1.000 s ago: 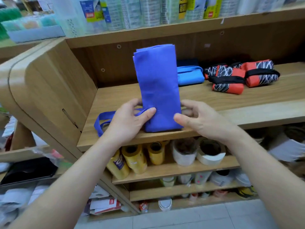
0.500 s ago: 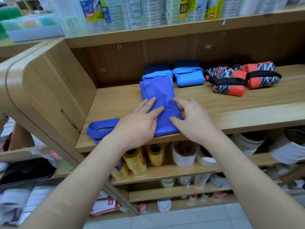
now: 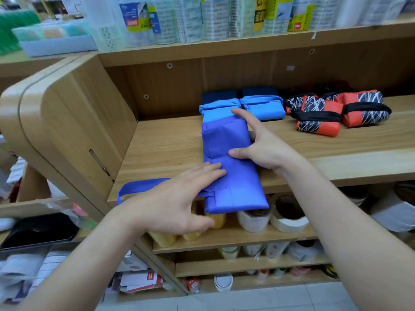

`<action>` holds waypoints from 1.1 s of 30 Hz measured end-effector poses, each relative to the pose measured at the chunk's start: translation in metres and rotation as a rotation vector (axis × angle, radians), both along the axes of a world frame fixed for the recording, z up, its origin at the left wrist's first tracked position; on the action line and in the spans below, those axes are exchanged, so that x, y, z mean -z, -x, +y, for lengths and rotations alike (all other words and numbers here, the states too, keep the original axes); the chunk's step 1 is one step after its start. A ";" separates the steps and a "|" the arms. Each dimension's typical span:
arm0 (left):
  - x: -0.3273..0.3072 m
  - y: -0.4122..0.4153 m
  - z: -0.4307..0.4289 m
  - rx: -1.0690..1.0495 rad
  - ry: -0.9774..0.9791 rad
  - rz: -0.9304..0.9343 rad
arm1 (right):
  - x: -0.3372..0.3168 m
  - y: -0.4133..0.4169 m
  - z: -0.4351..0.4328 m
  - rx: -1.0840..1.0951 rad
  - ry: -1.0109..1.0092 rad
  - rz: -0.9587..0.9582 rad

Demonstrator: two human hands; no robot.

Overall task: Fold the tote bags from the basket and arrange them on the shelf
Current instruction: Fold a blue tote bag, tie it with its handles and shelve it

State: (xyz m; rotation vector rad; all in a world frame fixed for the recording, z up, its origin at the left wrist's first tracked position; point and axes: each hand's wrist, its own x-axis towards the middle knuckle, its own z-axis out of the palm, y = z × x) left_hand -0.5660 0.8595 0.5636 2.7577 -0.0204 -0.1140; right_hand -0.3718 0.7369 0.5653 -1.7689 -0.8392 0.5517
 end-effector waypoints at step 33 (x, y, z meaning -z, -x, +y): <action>-0.011 -0.056 -0.016 -0.441 0.508 -0.315 | 0.004 0.041 0.006 0.478 -0.594 0.015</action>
